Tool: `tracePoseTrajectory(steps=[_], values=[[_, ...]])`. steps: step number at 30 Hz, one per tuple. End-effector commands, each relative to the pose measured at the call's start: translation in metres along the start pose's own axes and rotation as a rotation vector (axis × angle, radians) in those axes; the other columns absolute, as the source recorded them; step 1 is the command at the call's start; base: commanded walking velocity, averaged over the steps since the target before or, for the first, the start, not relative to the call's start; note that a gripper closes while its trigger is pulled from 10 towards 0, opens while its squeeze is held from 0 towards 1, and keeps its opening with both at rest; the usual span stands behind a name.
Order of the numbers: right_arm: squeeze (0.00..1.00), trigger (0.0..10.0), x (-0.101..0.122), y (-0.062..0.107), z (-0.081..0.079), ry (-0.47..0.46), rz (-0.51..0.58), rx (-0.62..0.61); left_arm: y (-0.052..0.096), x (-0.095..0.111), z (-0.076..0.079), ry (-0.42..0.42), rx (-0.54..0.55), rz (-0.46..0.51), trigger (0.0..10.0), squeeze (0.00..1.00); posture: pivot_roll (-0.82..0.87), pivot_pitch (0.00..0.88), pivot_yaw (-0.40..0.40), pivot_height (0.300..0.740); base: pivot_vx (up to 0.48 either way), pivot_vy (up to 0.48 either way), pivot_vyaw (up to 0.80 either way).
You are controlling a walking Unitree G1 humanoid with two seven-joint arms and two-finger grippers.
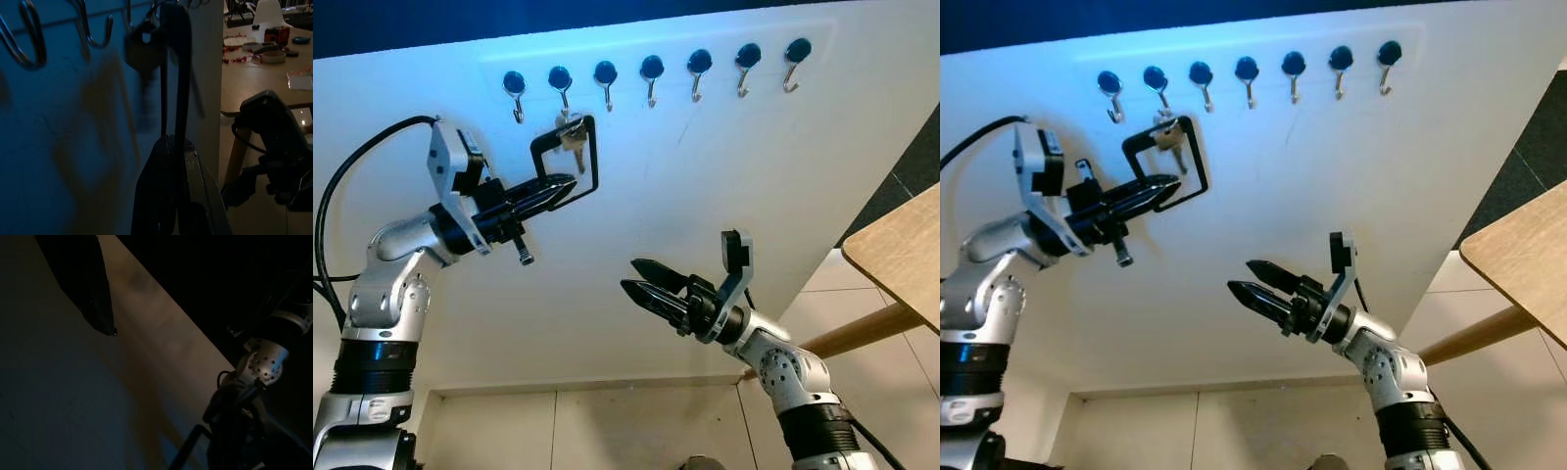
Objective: Hang keys on a hook
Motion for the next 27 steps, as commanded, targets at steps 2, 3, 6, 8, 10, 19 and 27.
tracePoseTrajectory(steps=[2,3,6,8,10,19,27], values=[[0.0,10.0,-0.014,0.005,0.008,-0.025,-0.023,-0.044,0.011,0.008,0.006,-0.012,-0.023,0.019,10.0,0.0,-0.09,0.111,0.094,0.74,0.0,0.0,0.0],[0.0,10.0,-0.014,0.005,0.008,-0.025,-0.023,-0.044,0.011,0.008,0.006,-0.012,-0.023,0.019,10.0,0.0,-0.09,0.111,0.094,0.74,0.0,0.0,0.0],[0.0,10.0,-0.022,0.007,0.014,-0.033,-0.045,-0.073,0.014,0.011,0.008,-0.011,-0.03,0.032,10.0,0.0,-0.08,0.115,0.095,0.74,0.0,0.0,0.0],[0.0,10.0,-0.031,0.011,0.023,-0.039,-0.069,-0.114,0.018,0.012,0.008,-0.013,-0.018,0.034,10.0,0.0,-0.08,0.115,0.095,0.74,0.0,0.0,0.0],[0.0,10.0,-0.044,0.019,0.04,-0.054,-0.098,-0.207,0.026,0.011,0.003,-0.024,0.021,0.012,10.0,0.0,-0.08,0.115,0.091,0.74,0.0,0.0,0.0],[0.0,10.0,-0.072,0.048,0.081,-0.067,-0.172,-0.487,0.043,0.007,-0.016,-0.068,0.134,-0.07,10.0,0.0,-0.08,0.115,0.091,0.74,0.0,0.0,0.0],[0.0,10.0,-0.099,0.089,0.108,-0.109,-0.215,-0.75,0.051,0.004,-0.027,-0.079,0.197,-0.104,10.0,0.0,-0.08,0.115,0.091,0.74,0.0,0.0,0.0]])
Point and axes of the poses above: a point about 5 cm out from each wrist's last joint towards the gripper, its own y axis pointing back from the gripper into the wrist, its own x axis along the axis of the wrist's last joint, z = x × y, the point moved 6 cm from there along -y, pointing out of the wrist towards the gripper, and after that the axes turned 6 degrees about -y, right-handed, at the moved point
